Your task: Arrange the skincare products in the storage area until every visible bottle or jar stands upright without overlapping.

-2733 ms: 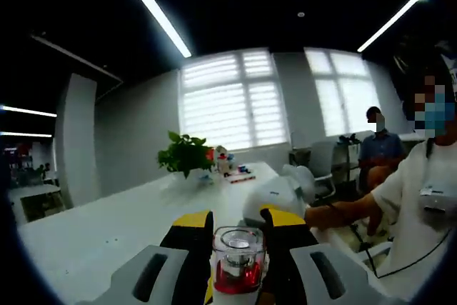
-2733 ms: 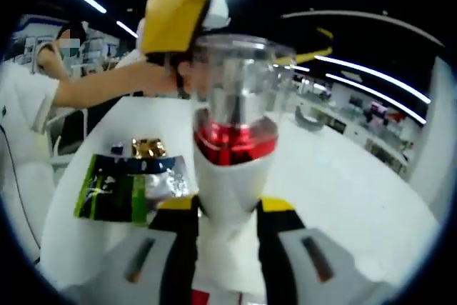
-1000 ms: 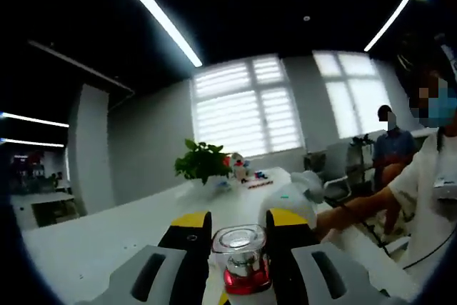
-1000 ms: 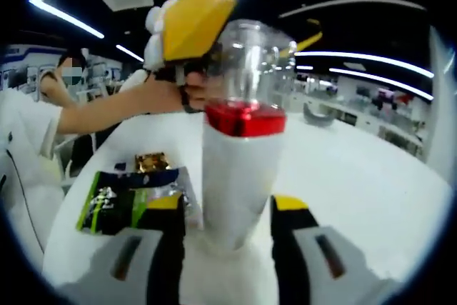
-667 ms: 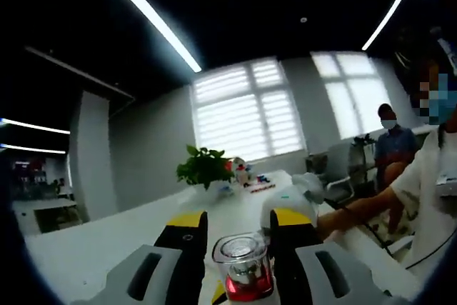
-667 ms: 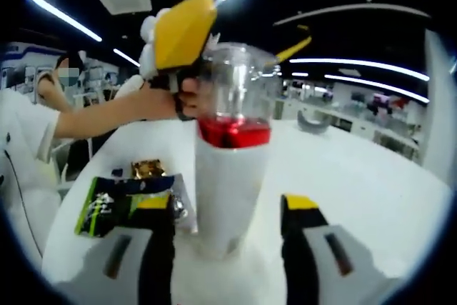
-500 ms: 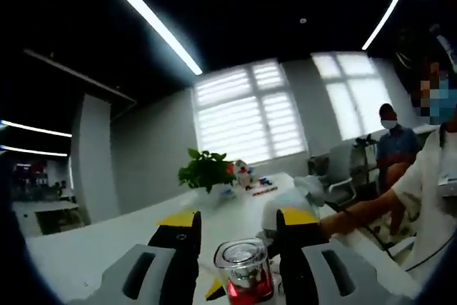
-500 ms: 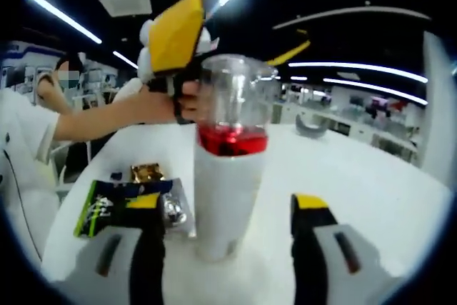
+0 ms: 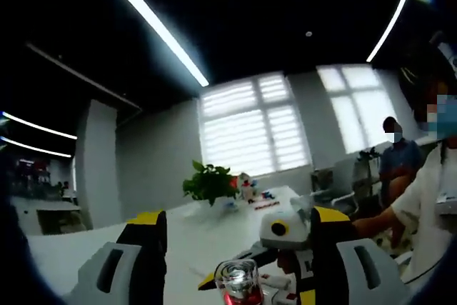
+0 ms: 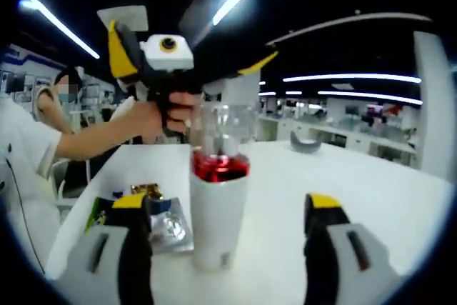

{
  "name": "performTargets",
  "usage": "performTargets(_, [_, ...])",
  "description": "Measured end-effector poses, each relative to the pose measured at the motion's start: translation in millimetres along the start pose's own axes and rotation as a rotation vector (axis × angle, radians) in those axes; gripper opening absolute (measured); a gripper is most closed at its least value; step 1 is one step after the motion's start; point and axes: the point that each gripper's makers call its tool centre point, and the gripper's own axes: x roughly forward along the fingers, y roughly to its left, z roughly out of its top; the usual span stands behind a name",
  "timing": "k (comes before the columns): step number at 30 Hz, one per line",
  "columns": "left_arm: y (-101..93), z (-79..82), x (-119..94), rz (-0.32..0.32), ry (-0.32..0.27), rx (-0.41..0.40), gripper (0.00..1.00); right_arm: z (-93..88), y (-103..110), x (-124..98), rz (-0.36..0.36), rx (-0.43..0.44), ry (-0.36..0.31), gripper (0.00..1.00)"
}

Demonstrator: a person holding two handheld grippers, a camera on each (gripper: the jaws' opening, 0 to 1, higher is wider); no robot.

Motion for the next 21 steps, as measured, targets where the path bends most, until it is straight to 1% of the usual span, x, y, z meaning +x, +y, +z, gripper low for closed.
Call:
performTargets(1, [6.9,-1.2,-1.6,0.051,0.017,-0.028,0.99,0.3,-0.5,0.2,-0.003,0.002,-0.004,0.9])
performTargets(2, [7.5,-1.3,-1.4,0.062,0.015,-0.057,0.99,0.7,-1.5,0.4,-0.007,0.003,-0.009,0.9])
performTargets(3, [6.8,-3.0,-1.4,0.057,0.02,-0.056,1.0,1.2,-3.3,0.2,-0.015,0.003,-0.014,0.9])
performTargets(4, [4.4,-7.1,-1.9,0.06,0.038,-0.065,1.0,1.5,-4.6,-0.4,-0.021,0.001,-0.019,0.89])
performTargets(6, [4.0,-11.3,-5.7,0.08,0.056,-0.041,1.0,3.0,-7.9,-2.6,-0.029,0.004,-0.029,0.91])
performTargets(8, [3.5,-11.2,-8.7,0.091,0.051,-0.024,1.0,4.0,-9.3,-3.9,-0.032,0.015,-0.038,0.93])
performTargets(10, [6.5,-10.9,-12.2,0.104,0.051,-0.031,1.0,4.4,-9.2,-3.9,-0.03,0.019,-0.042,0.96])
performTargets(11, [11.6,-12.6,-15.9,0.138,0.057,-0.059,1.0,4.7,-8.4,-3.8,-0.025,0.022,-0.046,0.97])
performTargets(12, [12.7,-13.1,-17.9,0.147,0.058,-0.071,1.0,5.2,-7.8,-3.5,-0.021,0.022,-0.051,0.97])
performTargets(13, [13.2,-9.7,-20.8,0.145,0.034,-0.096,1.0,5.4,-7.1,-3.4,-0.017,0.016,-0.054,0.97])
performTargets(14, [12.6,-8.3,-24.6,0.144,0.022,-0.114,1.0,4.7,-6.2,-3.3,-0.013,0.008,-0.05,0.98])
performTargets(15, [14.2,-7.9,-29.7,0.145,0.024,-0.108,1.0,4.4,-4.6,-3.3,-0.006,0.003,-0.048,1.0])
performTargets(16, [15.1,-6.3,-33.5,0.161,0.013,-0.1,1.0,6.7,-1.1,-3.5,0.011,-0.002,-0.06,1.0])
performTargets(17, [18.1,-5.0,-38.2,0.182,0.008,-0.075,0.99,10.2,0.4,-4.4,0.018,0.0,-0.078,1.0])
performTargets(18, [19.5,-5.8,-42.6,0.203,0.016,-0.057,0.99,12.3,0.7,-5.4,0.018,0.004,-0.086,1.0])
performTargets(19, [21.2,-4.3,-47.3,0.214,0.016,-0.048,0.99,14.7,1.3,-6.0,0.019,0.003,-0.095,1.0])
performTargets(21, [17.6,1.0,-57.2,0.229,-0.012,-0.027,0.99,15.6,-3.6,-6.6,-0.009,-0.011,-0.092,1.0])
